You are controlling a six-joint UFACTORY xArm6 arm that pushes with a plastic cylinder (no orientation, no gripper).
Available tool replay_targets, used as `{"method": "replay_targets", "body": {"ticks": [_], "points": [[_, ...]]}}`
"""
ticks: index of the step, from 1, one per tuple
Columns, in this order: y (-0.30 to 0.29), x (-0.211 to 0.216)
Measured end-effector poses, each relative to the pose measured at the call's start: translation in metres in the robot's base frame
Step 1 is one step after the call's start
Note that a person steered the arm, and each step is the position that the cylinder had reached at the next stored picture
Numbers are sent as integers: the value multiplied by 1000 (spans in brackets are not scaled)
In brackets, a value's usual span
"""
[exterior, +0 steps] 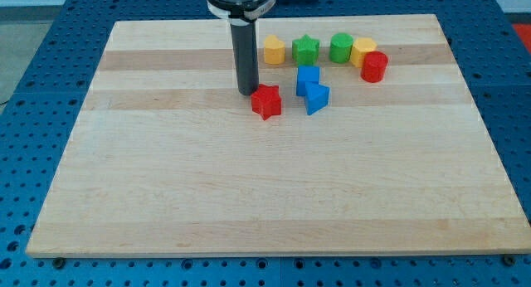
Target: Move the red star to the bottom of the blue triangle
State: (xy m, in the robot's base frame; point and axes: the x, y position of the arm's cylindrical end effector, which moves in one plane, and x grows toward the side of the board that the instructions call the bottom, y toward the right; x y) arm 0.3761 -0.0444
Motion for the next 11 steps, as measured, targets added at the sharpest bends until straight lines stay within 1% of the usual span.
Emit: {"method": "replay_targets", "body": {"ticks": [1, 2, 3, 4, 5, 6, 7, 8, 9, 10, 11], "points": [[6, 62], [23, 110], [36, 107], [14, 101], [-6, 75], [-5, 28], [17, 16], [54, 63], [77, 102], [99, 84], [140, 56]]}}
